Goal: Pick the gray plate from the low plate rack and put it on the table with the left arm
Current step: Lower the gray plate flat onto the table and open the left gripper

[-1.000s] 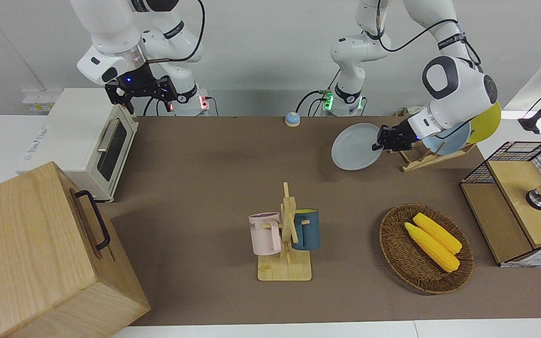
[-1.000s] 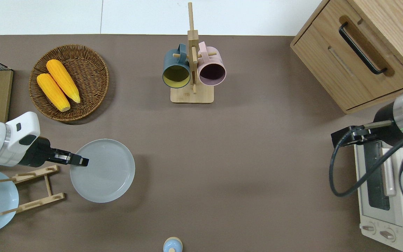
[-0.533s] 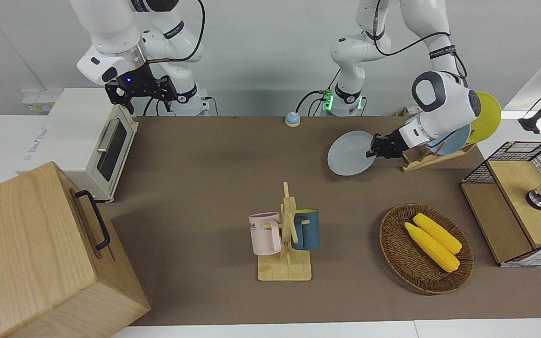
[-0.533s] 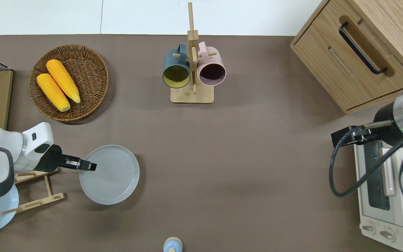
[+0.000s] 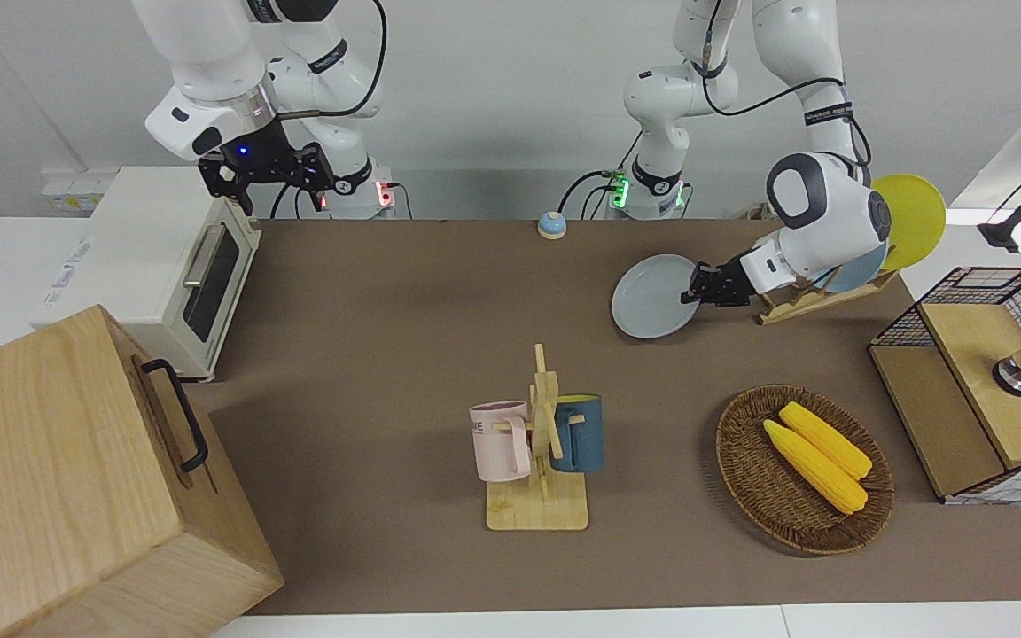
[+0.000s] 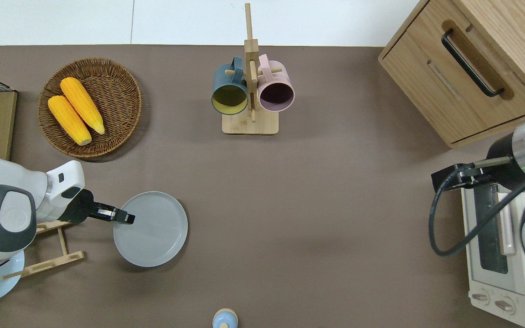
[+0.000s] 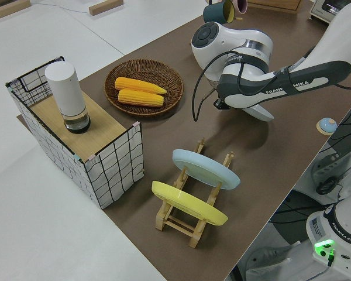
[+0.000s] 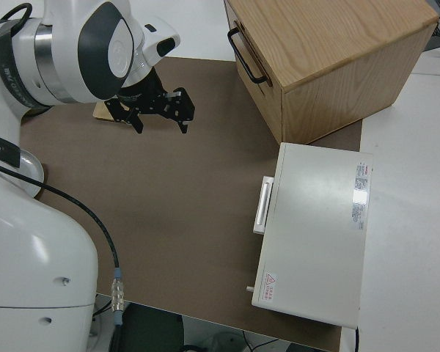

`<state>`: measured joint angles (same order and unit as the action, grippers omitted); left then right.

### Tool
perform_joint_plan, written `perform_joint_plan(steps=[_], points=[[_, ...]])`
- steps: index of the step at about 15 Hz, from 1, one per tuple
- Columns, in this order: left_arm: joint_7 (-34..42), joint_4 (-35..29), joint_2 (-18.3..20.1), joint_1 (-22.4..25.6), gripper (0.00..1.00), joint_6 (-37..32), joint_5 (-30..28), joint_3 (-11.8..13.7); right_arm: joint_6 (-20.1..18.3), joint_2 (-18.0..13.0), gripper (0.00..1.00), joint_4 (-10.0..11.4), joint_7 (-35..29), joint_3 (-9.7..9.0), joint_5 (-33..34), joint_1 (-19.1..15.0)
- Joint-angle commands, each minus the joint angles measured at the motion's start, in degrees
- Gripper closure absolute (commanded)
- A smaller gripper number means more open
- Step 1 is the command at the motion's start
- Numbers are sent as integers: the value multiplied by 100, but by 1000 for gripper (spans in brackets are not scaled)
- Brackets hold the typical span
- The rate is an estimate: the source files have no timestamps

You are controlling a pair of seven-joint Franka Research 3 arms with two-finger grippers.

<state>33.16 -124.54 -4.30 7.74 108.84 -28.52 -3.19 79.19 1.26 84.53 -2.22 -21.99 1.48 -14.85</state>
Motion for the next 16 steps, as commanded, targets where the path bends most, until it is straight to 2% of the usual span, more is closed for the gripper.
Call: perform_joint_plan(steps=[1, 3, 4, 8, 9, 12, 16], points=[[103, -62, 17, -71, 462, 120, -5, 65, -62, -12, 17, -41, -68, -121, 37, -132], [112, -27, 26, -36, 344, 111, 161, 73, -62, -12, 17, -41, -68, -121, 37, -132], [103, 0, 26, 0, 321, 111, 284, 73, -62, -12, 17, -41, -68, -121, 37, -132], [94, 114, 87, 70, 318, 59, 470, 170, -62, -12, 17, -33, -68, -121, 37, -132], [51, 132, 131, 88, 289, 59, 522, 196, -62, -12, 17, -41, -68, -121, 37, -132], [-256, 351, 333, 79, 285, -73, 1083, 223, -62, -12, 17, -33, -68, -113, 37, -132], [-1082, 1236, 439, -9, 243, -835, 1857, 188, -70, -12, 17, -41, -68, -113, 37, -132]])
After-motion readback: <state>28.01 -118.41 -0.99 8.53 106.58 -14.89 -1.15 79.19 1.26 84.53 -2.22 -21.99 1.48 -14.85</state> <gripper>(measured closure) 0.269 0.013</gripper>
